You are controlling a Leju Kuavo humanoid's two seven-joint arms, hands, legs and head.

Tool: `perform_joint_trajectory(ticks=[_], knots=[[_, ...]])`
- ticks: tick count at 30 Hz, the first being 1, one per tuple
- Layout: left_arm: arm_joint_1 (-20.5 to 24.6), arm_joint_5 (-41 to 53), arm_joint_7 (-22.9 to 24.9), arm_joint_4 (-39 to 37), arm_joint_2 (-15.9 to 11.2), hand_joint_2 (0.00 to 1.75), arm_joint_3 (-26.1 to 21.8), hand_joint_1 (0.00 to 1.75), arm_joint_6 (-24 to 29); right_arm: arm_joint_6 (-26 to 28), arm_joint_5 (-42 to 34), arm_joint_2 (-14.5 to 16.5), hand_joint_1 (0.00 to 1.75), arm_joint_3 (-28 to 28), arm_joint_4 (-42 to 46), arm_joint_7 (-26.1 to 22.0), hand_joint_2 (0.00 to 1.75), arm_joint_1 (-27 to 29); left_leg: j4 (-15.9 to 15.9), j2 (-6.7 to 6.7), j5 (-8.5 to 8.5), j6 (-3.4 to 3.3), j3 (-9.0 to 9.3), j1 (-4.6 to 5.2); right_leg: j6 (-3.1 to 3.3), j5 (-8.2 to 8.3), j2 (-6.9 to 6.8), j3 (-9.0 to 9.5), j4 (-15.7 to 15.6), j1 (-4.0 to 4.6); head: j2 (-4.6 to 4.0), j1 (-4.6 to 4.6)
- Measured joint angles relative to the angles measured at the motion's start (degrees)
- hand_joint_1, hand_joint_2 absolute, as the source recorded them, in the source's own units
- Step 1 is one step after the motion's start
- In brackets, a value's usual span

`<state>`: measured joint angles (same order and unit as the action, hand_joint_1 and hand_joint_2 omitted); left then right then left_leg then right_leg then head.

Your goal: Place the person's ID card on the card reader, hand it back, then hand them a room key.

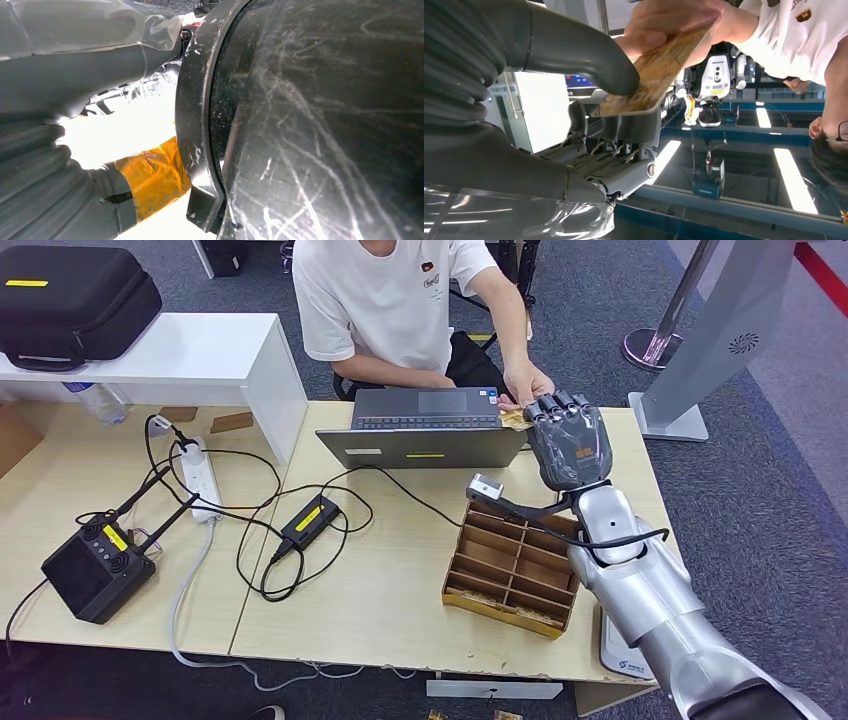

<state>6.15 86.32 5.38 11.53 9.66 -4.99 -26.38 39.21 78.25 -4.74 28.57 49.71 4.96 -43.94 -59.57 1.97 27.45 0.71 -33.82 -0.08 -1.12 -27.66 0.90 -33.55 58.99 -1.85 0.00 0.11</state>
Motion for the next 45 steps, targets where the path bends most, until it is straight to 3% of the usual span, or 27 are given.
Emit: perform_joint_trajectory(ticks=[14,24,32,38,45], knots=[[0.13,0.14,-2.34,0.01,-0.54,1.75,1.0,0.0,-0.99,0.38,-0.89,-0.02,1.75,0.0,0.03,-0.84,1.75,0.25,0.0,0.01,0.0,0.0,0.01,0.0,0.0,0.0,0.0,0.0,-0.01,-0.01,0.0,0.0],[-0.02,-0.03,-1.86,0.01,-0.52,1.75,1.01,0.0,-0.09,0.97,0.33,-1.6,1.75,-2.1,5.5,-0.39,1.75,7.74,0.0,-0.02,0.01,-0.01,0.01,0.01,0.0,0.0,0.01,0.01,-0.03,-0.01,0.0,-0.01],[-0.03,-0.07,-1.79,0.01,-0.52,1.75,1.01,0.0,-0.04,0.97,0.52,-2.46,1.75,-2.99,7.58,-0.65,1.75,9.67,0.0,-0.01,0.01,-0.01,0.04,0.01,0.0,0.01,0.01,0.01,-0.03,-0.01,0.0,0.0],[-0.21,-0.82,-1.55,-0.01,-0.41,1.75,0.98,0.0,0.38,0.98,1.28,-3.62,1.75,-7.32,12.21,-4.34,1.75,14.55,0.0,0.02,0.04,-0.03,0.01,0.01,-0.01,-0.01,-0.03,0.01,-0.05,-0.01,0.0,-0.01],[-0.54,-1.56,-0.63,-0.01,-0.21,1.75,0.8,0.0,1.4,0.99,0.85,-5.32,1.75,-17.32,19.1,-10.54,1.75,22.21,-0.01,0.07,0.08,-0.06,-0.04,0.02,-0.02,-0.02,-0.13,0.03,-0.11,-0.01,0.0,-0.01]])
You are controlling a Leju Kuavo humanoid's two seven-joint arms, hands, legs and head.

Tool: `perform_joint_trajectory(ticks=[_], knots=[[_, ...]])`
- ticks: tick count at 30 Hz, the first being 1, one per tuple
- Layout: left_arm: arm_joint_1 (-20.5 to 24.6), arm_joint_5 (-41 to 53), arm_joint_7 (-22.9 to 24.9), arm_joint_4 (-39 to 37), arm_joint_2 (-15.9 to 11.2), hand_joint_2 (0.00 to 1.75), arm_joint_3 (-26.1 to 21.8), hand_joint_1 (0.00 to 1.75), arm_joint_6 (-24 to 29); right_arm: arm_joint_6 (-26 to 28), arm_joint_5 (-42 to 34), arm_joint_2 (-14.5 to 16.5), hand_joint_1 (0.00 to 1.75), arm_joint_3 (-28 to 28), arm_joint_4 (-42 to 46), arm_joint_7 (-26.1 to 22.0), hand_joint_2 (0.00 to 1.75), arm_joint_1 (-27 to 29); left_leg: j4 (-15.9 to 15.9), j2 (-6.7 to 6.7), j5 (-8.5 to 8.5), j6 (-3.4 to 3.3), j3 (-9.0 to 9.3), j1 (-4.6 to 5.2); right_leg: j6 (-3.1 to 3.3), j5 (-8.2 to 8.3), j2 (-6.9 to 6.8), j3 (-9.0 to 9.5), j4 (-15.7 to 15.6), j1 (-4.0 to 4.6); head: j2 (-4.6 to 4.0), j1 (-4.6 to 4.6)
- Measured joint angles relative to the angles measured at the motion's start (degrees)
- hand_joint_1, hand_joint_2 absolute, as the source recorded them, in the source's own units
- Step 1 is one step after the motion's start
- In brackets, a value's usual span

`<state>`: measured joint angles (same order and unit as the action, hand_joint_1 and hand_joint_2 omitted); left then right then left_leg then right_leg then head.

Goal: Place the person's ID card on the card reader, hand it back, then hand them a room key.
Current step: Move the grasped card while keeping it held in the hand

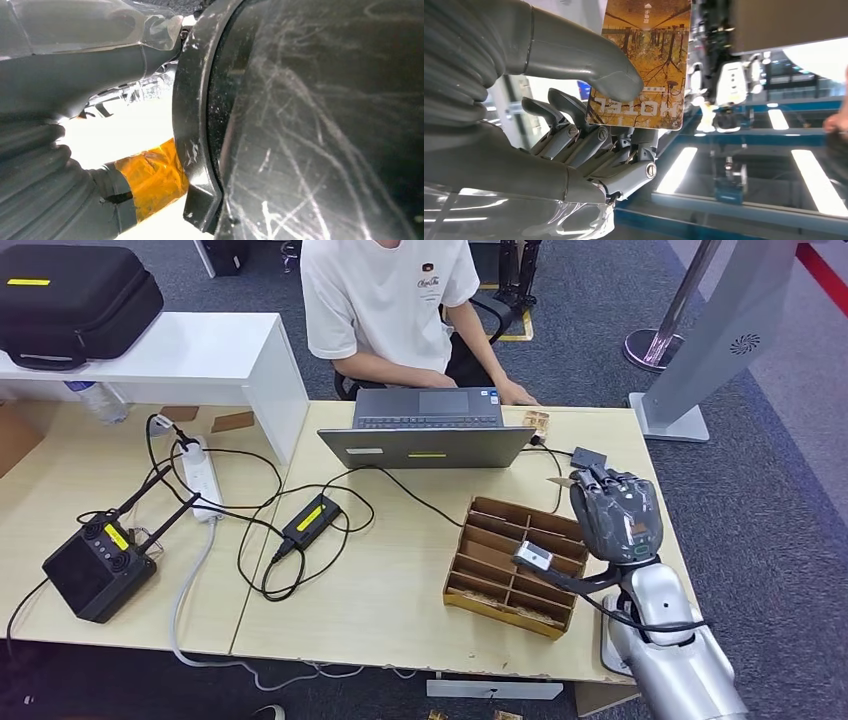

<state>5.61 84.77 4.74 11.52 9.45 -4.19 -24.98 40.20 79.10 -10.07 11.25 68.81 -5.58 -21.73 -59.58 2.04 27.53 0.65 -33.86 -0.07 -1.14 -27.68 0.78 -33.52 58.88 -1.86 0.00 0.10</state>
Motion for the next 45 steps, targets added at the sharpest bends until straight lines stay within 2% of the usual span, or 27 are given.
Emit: perform_joint_trajectory(ticks=[9,16,22,30,35,42,45], knots=[[-1.23,-0.33,0.02,0.0,0.02,1.75,-0.44,0.0,0.91,-0.01,-1.61,-0.96,1.75,-13.81,4.87,-7.1,1.75,6.46,-0.02,0.08,0.01,-0.01,0.0,0.01,-0.01,0.0,-0.03,-0.01,-0.02,-0.01,0.0,0.0],[-1.43,-0.87,0.08,0.0,0.07,1.75,-1.28,0.0,1.54,-0.02,-2.36,-0.75,1.75,-20.91,8.99,-11.91,1.75,12.2,-0.01,0.08,0.03,-0.04,-0.01,0.0,0.0,-0.01,-0.03,-0.01,-0.02,0.0,0.0,0.01],[-1.55,-1.38,0.47,0.0,0.19,1.75,-2.22,0.0,1.98,-0.02,-4.71,1.05,1.75,-26.81,10.76,-16.52,1.75,15.9,0.0,0.07,0.03,-0.04,-0.01,0.0,-0.01,-0.02,-0.03,0.0,-0.02,0.0,0.0,-0.01],[-1.69,-1.89,0.57,0.0,0.25,1.75,-3.16,0.0,2.58,-0.02,-6.15,5.35,1.75,-31.43,13.0,-21.92,1.75,20.28,0.01,0.07,0.03,-0.04,-0.01,0.0,-0.02,-0.04,-0.02,-0.01,-0.02,0.0,0.0,0.01],[-1.82,-6.0,1.38,0.01,0.17,1.75,-3.13,0.0,2.78,-0.03,-6.98,6.85,1.75,-32.82,13.22,-20.41,1.75,21.93,0.01,0.11,0.03,-0.04,-0.02,0.0,-0.04,-0.05,-0.04,-0.01,-0.02,-0.01,0.0,0.01],[-1.85,-6.87,1.7,0.02,0.08,1.75,-2.8,0.0,2.95,-0.04,-5.08,10.03,1.75,-35.97,11.27,-24.88,1.75,22.75,0.01,0.12,0.03,-0.04,-0.02,0.0,-0.04,-0.05,-0.03,-0.01,-0.02,-0.02,0.0,0.01],[-1.85,-6.86,1.74,0.02,0.08,1.75,-2.8,0.0,2.97,-0.04,-3.65,11.08,1.75,-37.12,9.99,-24.68,1.75,22.75,0.01,0.12,0.03,-0.04,-0.02,0.0,-0.04,-0.05,-0.03,-0.01,-0.02,-0.02,0.0,0.01]])
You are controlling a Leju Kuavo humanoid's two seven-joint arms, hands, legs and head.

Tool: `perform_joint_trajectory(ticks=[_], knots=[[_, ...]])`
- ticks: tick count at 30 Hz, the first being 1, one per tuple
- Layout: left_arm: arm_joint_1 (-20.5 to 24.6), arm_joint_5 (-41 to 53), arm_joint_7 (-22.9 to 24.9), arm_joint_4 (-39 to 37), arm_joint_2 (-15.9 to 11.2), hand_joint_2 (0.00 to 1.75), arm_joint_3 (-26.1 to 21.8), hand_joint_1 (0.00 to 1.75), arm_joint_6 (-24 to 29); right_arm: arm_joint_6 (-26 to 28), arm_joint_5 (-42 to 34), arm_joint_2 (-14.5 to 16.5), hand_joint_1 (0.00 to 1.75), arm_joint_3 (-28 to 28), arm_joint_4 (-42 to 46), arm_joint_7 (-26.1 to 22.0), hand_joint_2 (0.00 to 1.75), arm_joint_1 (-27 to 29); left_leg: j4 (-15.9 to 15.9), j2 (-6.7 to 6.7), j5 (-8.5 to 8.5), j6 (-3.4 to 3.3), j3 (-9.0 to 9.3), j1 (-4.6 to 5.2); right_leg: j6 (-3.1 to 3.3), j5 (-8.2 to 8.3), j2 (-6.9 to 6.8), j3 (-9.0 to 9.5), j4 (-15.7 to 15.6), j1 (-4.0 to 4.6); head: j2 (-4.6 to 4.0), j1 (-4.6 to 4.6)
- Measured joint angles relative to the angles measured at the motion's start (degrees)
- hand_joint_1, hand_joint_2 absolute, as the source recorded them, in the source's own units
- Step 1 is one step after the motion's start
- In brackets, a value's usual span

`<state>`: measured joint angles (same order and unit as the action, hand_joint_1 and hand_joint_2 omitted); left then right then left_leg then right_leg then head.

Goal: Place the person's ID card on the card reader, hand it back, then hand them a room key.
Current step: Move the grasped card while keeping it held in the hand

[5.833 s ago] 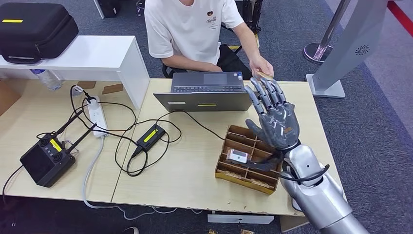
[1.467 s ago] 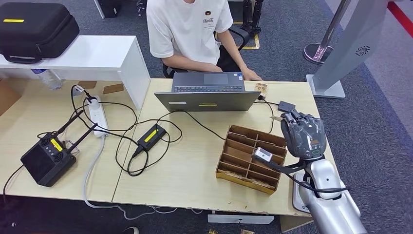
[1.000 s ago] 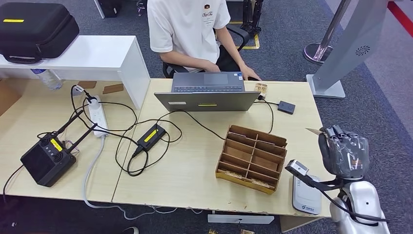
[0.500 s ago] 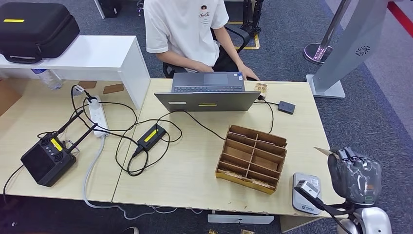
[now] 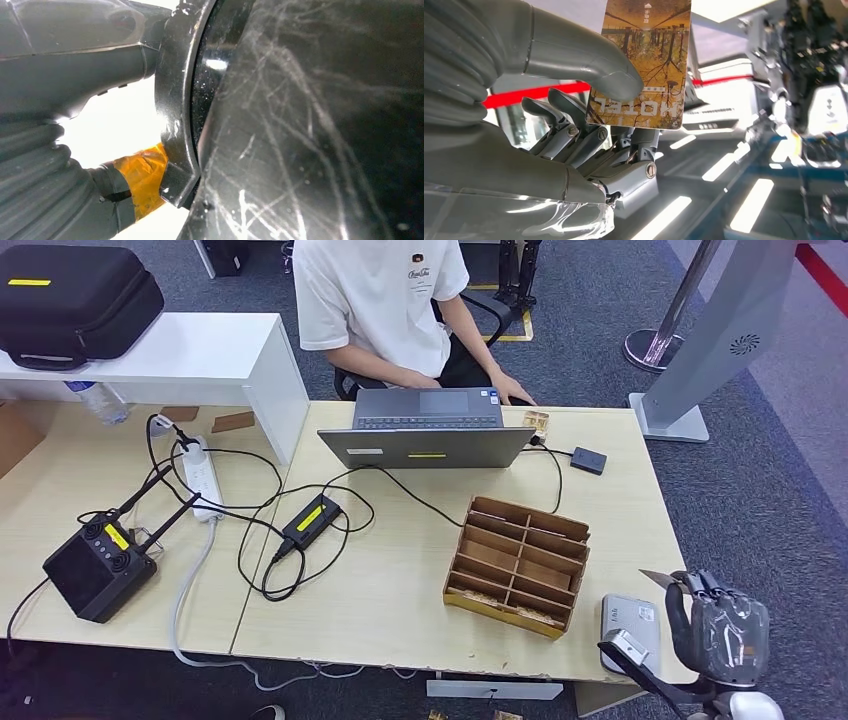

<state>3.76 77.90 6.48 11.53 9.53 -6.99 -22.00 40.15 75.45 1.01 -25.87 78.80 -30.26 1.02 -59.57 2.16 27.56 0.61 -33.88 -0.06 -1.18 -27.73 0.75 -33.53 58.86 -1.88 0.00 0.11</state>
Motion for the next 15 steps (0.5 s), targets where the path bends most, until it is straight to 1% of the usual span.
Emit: perform_joint_trajectory(ticks=[5,11,15], knots=[[0.01,0.55,0.01,0.01,0.0,1.75,0.0,0.0,0.02,0.0,1.83,0.98,1.75,-1.69,-2.69,-0.7,1.75,-0.19,0.0,0.0,0.0,0.0,-0.01,0.0,0.0,0.0,-0.01,0.01,0.0,0.0,0.0,0.0],[0.0,1.89,-0.01,0.0,0.06,1.75,-0.1,0.0,0.28,0.0,3.11,1.17,1.75,-2.7,-6.33,1.81,1.75,-0.3,0.0,-0.01,0.0,0.0,-0.01,0.01,-0.01,-0.01,0.0,0.0,0.0,0.0,0.0,-0.01],[-0.01,1.97,0.01,-0.02,0.07,1.75,-0.13,0.0,0.52,0.0,4.99,1.74,1.75,-4.17,-8.16,1.16,1.75,-0.35,0.0,0.0,0.0,0.0,-0.01,0.01,-0.01,-0.01,-0.02,0.0,0.0,0.0,0.0,0.0]])
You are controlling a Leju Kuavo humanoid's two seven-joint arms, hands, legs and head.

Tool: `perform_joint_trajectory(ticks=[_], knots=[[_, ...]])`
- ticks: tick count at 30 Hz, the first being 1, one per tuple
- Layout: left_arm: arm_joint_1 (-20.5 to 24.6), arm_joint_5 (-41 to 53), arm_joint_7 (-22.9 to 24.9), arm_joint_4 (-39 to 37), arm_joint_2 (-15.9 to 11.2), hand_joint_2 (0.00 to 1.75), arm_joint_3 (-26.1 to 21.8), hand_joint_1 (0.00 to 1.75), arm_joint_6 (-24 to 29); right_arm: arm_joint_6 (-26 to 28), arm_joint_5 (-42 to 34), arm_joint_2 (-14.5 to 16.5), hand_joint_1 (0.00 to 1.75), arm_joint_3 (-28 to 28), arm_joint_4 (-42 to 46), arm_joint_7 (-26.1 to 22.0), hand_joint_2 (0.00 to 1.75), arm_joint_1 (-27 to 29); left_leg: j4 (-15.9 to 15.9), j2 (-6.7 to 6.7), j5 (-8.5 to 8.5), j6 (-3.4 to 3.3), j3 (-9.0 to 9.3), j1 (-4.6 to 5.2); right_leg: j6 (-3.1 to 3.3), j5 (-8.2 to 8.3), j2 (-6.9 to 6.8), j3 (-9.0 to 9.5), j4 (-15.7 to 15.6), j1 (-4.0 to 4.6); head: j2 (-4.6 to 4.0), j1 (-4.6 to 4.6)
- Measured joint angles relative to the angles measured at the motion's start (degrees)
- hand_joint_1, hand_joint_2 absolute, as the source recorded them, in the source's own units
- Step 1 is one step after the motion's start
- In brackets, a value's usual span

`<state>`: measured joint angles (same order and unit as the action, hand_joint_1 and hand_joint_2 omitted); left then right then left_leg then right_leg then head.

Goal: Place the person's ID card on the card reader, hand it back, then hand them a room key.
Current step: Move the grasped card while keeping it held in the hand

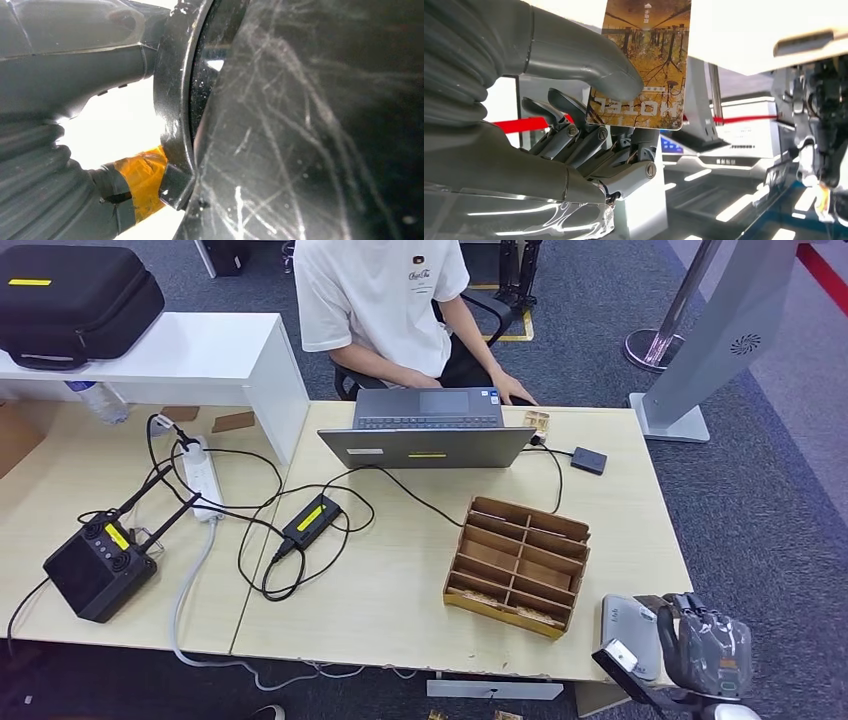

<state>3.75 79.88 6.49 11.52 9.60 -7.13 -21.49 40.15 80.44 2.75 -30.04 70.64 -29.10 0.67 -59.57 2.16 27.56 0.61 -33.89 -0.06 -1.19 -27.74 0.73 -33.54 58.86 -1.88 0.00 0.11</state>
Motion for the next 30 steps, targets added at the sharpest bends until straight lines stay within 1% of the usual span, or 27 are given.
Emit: perform_joint_trajectory(ticks=[11,30], knots=[[-0.02,-0.01,0.02,0.02,0.0,1.75,-0.04,0.0,0.07,0.04,0.77,0.65,1.75,-2.56,-2.63,-0.32,1.75,-0.71,0.0,-0.05,0.0,0.0,0.01,0.0,0.0,0.0,0.03,0.01,0.0,0.01,0.0,-0.01],[-0.02,-0.01,0.02,0.02,0.0,1.75,-0.06,0.0,0.07,0.04,0.85,0.92,1.75,-3.13,-3.84,-0.33,1.75,-0.7,0.0,-0.04,0.0,0.0,0.0,0.0,0.0,0.0,0.03,0.0,0.0,0.0,0.0,0.0]])
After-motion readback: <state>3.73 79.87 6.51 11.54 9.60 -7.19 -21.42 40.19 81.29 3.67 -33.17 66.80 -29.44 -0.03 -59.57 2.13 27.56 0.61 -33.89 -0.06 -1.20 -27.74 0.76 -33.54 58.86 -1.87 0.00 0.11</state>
